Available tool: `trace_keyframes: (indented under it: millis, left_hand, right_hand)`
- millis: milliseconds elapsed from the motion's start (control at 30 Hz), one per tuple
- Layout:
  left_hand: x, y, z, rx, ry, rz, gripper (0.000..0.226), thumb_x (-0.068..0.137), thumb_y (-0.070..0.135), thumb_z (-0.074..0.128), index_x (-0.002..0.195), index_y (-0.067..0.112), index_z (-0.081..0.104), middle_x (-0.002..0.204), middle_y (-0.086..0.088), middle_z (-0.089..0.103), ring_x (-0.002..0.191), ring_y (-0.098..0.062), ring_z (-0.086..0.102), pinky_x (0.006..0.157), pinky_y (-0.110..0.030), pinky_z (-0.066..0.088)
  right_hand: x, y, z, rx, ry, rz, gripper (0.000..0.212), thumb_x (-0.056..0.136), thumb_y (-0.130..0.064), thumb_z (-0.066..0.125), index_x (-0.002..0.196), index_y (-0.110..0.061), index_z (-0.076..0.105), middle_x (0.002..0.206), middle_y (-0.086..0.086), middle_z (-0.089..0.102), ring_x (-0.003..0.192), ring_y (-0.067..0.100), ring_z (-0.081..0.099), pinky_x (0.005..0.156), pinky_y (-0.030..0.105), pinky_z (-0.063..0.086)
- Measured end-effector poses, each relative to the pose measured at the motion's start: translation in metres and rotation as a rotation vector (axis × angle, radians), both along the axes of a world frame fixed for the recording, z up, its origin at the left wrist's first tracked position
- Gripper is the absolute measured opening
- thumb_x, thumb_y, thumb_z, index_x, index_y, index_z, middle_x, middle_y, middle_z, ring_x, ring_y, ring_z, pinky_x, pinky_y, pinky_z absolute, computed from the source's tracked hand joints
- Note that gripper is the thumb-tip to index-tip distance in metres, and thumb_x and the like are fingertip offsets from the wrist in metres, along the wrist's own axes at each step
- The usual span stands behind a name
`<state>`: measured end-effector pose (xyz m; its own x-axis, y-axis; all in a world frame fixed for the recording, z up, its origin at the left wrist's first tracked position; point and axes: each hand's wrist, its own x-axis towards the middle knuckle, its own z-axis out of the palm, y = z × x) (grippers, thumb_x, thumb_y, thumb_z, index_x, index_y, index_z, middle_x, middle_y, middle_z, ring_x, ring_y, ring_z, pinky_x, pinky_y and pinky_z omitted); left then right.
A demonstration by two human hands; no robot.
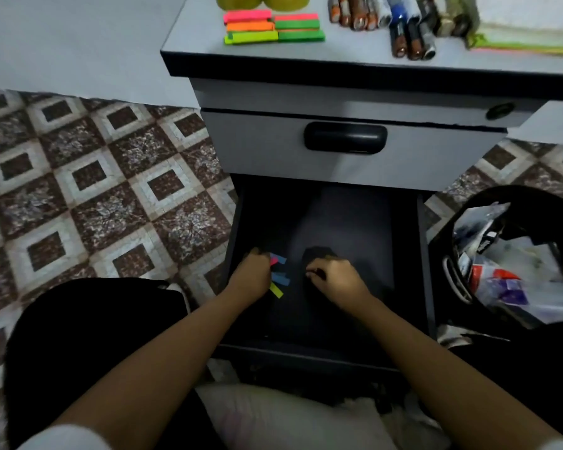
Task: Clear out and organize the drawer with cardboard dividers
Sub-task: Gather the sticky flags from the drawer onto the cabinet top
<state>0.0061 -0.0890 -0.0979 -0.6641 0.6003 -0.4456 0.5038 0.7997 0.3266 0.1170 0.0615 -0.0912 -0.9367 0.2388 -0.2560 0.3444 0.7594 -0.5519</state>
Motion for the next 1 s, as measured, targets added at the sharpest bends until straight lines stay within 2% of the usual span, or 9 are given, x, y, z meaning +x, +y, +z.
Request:
trace_keyframes:
  millis: [267,600,733,900,1000]
  left_hand:
    - [-0.003,0.006,-0.013,-0.026,0.030,0.024,0.028,0.094,0.004,0.043,0.119,-0.004,0.051,0.123,-0.022,0.049,0.105,-0.036,0.054,0.085,-0.036,0.043]
    - [-0.002,0.006,-0.015,0.055,-0.057,-0.027,0.030,0.086,0.022,0.062,0.104,-0.002,0.058,0.115,-0.017,0.054,0.101,-0.031,0.057,0.080,-0.030,0.044]
    - [-0.009,0.010,-0.006,0.142,-0.069,0.052,0.024,0.077,0.015,0.067,0.095,0.000,0.061,0.108,-0.018,0.053,0.098,-0.030,0.054,0.077,-0.026,0.037]
    - [-0.028,0.019,0.008,0.175,-0.104,0.074,0.023,0.081,0.013,0.067,0.097,-0.001,0.060,0.095,-0.017,0.064,0.090,-0.028,0.060,0.070,-0.025,0.039]
    - [-0.033,0.022,0.012,0.163,-0.103,0.043,0.025,0.081,0.009,0.065,0.103,-0.002,0.061,0.100,-0.019,0.064,0.094,-0.030,0.061,0.078,-0.030,0.044]
  right_hand:
    - [-0.004,-0.001,-0.016,-0.075,0.063,-0.055,0.020,0.089,-0.018,0.060,0.104,-0.008,0.069,0.105,0.008,0.068,0.096,0.021,0.062,0.084,0.030,0.048]
    - [0.000,0.001,-0.022,-0.086,0.058,-0.089,0.019,0.089,-0.020,0.060,0.103,-0.011,0.070,0.104,0.007,0.068,0.095,0.021,0.063,0.086,0.035,0.050]
    - [0.002,-0.001,-0.024,-0.005,0.036,-0.047,0.023,0.090,-0.021,0.059,0.109,-0.011,0.067,0.110,0.009,0.063,0.099,0.025,0.061,0.085,0.037,0.050]
    - [-0.005,-0.014,-0.032,0.128,-0.016,0.161,0.036,0.090,-0.016,0.054,0.126,-0.012,0.059,0.121,0.019,0.052,0.112,0.037,0.049,0.089,0.043,0.046]
    - [-0.015,-0.022,-0.031,0.197,-0.039,0.224,0.044,0.092,-0.017,0.050,0.136,-0.019,0.049,0.131,0.020,0.043,0.119,0.036,0.042,0.093,0.041,0.039]
